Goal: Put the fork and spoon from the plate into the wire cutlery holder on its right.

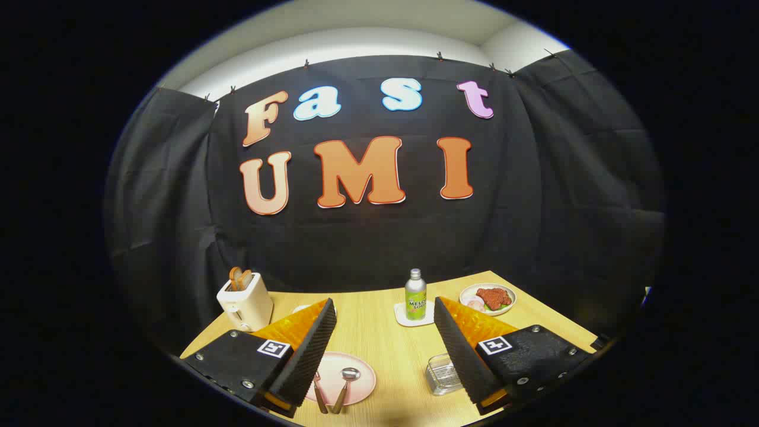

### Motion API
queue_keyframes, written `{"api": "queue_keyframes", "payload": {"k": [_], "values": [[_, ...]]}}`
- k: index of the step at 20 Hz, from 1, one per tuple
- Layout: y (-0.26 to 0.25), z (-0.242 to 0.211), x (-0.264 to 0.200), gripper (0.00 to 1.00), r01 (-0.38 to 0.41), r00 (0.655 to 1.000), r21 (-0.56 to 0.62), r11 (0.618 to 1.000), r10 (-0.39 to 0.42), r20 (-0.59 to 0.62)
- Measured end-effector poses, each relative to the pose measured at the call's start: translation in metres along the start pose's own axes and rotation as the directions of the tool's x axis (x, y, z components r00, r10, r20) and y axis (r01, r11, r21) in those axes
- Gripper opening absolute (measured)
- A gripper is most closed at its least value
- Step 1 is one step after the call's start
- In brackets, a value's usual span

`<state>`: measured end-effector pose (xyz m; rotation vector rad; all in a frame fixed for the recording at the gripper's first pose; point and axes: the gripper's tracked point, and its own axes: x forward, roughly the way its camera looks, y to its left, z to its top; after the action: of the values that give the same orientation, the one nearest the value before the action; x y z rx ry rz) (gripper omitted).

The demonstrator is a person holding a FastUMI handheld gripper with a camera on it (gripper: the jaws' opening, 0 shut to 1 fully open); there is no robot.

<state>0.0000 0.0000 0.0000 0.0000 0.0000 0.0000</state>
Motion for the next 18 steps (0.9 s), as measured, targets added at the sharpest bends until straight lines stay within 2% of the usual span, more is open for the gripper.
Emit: {"api": "queue_keyframes", "payload": {"k": [3, 9, 18], "values": [[0.015, -0.005, -0.008, 0.99, 0.003, 1.0, -0.024, 1.0, -0.003, -0.009], [0.038, -0.018, -0.006, 0.99, -0.038, 0.997, -0.024, 0.999, 0.037, -0.068], [0.049, -0.023, -0.007, 0.99, -0.045, 0.995, -0.012, 0.999, 0.044, -0.086]]}}
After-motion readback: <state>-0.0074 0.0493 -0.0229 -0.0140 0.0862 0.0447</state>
